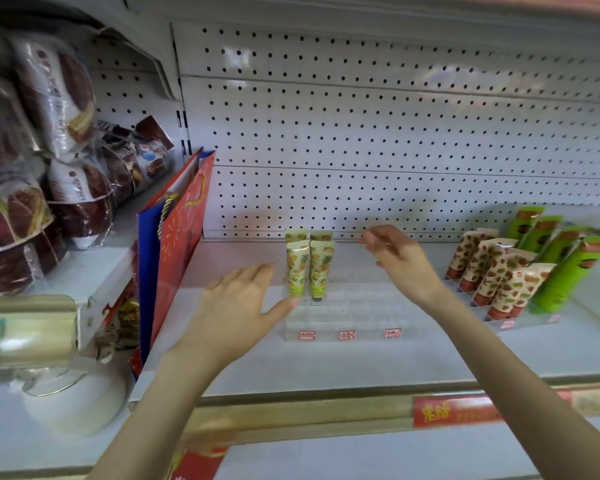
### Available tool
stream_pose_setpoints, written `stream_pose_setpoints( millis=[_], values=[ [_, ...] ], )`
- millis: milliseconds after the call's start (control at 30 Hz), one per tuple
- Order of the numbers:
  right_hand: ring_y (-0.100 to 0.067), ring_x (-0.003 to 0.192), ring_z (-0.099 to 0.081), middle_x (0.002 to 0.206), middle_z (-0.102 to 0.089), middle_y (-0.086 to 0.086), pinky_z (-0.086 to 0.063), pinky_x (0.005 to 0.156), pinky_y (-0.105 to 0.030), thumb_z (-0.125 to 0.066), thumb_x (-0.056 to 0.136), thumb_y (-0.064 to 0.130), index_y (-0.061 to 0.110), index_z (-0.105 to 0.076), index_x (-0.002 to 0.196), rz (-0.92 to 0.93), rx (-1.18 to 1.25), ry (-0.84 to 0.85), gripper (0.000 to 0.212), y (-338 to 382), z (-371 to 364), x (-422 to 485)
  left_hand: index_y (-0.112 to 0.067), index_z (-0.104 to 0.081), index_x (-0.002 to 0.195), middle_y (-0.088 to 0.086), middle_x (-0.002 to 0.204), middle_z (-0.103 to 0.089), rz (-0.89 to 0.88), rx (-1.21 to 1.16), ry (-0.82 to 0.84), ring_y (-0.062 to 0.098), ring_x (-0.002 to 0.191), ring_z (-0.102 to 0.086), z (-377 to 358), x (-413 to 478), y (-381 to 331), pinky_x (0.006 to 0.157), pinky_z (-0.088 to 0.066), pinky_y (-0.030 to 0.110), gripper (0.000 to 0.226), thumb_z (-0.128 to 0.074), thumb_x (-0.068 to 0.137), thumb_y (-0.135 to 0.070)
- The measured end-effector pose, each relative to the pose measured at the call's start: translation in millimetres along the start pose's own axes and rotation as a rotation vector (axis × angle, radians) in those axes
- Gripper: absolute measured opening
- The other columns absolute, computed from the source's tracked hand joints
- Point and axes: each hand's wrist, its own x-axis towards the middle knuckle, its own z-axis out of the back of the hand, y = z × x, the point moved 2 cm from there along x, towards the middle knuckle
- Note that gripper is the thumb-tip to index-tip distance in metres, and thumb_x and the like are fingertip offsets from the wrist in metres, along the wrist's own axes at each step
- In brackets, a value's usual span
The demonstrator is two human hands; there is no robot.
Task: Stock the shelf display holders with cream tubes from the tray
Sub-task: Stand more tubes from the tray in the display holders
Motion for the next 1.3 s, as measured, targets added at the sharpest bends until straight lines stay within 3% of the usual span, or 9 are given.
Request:
stream_pose_setpoints(
  millis=[100, 233, 333, 533, 600, 733, 900, 1033, 1300],
  values=[
    [-0.013, 0.122, -0.047, 0.126, -0.054, 0.005, -0.037, 0.093, -0.017, -0.042, 0.096, 0.039, 0.016, -0.049, 0.128, 0.042, -0.306, 0.054, 0.040, 8.3, 18.5, -24.4, -0.024, -0.032, 0.140, -0.007, 0.143, -0.040, -0.041, 0.008, -0.076, 0.017, 0.129, -0.039, 12.3, 8.3, -9.4, 0.099, -0.033, 0.031, 0.098, 0.003, 0.064, -0.075],
    [-0.017, 0.139, -0.023, 0.153, -0.024, 0.004, -0.026, 0.112, -0.037, -0.020, 0.088, 0.066, 0.025, -0.023, 0.147, 0.047, -0.817, 0.169, 0.073, 8.2, 41.9, -59.9, -0.023, -0.033, 0.142, -0.004, 0.147, -0.037, -0.092, -0.001, -0.120, 0.022, 0.131, -0.037, 22.6, 17.4, -27.9, 0.103, -0.031, 0.035, 0.098, -0.002, 0.066, -0.076],
    [-0.016, 0.144, -0.010, 0.157, -0.014, 0.004, -0.015, 0.117, -0.042, 0.008, 0.070, 0.081, 0.028, -0.014, 0.148, -0.007, -0.978, 0.137, 0.097, 4.5, 66.2, -82.8, -0.024, -0.030, 0.143, -0.007, 0.149, -0.033, -0.129, 0.023, -0.098, 0.019, 0.132, -0.034, 22.7, 17.2, -44.5, 0.104, -0.029, 0.035, 0.100, 0.001, 0.064, -0.076],
    [-0.017, 0.145, -0.006, 0.158, -0.007, 0.006, -0.014, 0.116, -0.042, 0.004, 0.067, 0.082, 0.030, -0.017, 0.148, -0.116, -1.052, 0.070, 0.098, 1.0, 115.5, -115.1, -0.028, -0.018, 0.147, -0.010, 0.154, -0.020, -0.189, 0.088, -0.031, 0.013, 0.140, -0.019, 24.9, 16.6, -89.5, 0.112, -0.019, 0.032, 0.107, 0.011, 0.056, -0.076],
    [-0.017, 0.144, -0.010, 0.157, -0.010, 0.007, -0.018, 0.115, -0.042, 0.002, 0.068, 0.084, 0.030, -0.018, 0.147, -0.112, -1.053, 0.049, 0.098, -2.1, 133.4, -122.7, -0.029, -0.019, 0.146, -0.009, 0.154, -0.020, -0.207, 0.108, -0.036, 0.013, 0.140, -0.019, 26.9, 20.1, -109.6, 0.113, -0.016, 0.032, 0.107, 0.013, 0.055, -0.076],
    [-0.017, 0.143, -0.011, 0.157, -0.010, 0.007, -0.018, 0.115, -0.045, -0.019, 0.084, 0.071, 0.031, -0.017, 0.147, -0.147, -1.020, 0.048, 0.076, -14.5, 177.8, -135.7, -0.030, -0.017, 0.147, -0.011, 0.154, -0.019, -0.230, 0.099, -0.043, 0.012, 0.140, -0.020, 26.7, 26.8, -159.3, 0.113, -0.017, 0.033, 0.108, 0.014, 0.055, -0.077],
    [-0.015, 0.143, -0.013, 0.156, -0.012, 0.008, -0.018, 0.116, -0.042, -0.001, 0.070, 0.082, 0.034, -0.014, 0.147, -0.158, -0.984, 0.043, 0.092, -43.2, 238.3, -165.2, -0.030, -0.019, 0.146, -0.012, 0.152, -0.023, -0.258, 0.049, -0.051, 0.011, 0.138, -0.023, 17.5, 32.4, -240.8, 0.112, -0.018, 0.030, 0.106, 0.013, 0.055, -0.075],
    [-0.012, 0.143, -0.011, 0.157, -0.011, 0.009, -0.017, 0.116, -0.038, -0.020, 0.085, 0.068, 0.031, -0.016, 0.148, -0.214, -0.995, 0.033, 0.073, -63.6, 291.7, -185.7, -0.031, -0.021, 0.146, -0.010, 0.152, -0.025, -0.284, -0.011, -0.053, 0.014, 0.136, -0.026, 8.2, 36.4, -304.7, 0.110, -0.023, 0.031, 0.099, 0.005, 0.062, -0.076],
    [-0.014, 0.144, -0.013, 0.157, -0.012, 0.006, -0.020, 0.115, -0.041, -0.025, 0.093, 0.061, 0.026, -0.018, 0.148, -0.245, -1.007, 0.032, 0.065, -88.1, 356.8, -181.2, -0.030, -0.029, 0.142, -0.009, 0.149, -0.031, -0.332, -0.057, -0.040, 0.017, 0.135, -0.028, 6.6, 56.6, -383.2, 0.109, -0.024, 0.035, 0.102, 0.006, 0.057, -0.073]
  ],
)
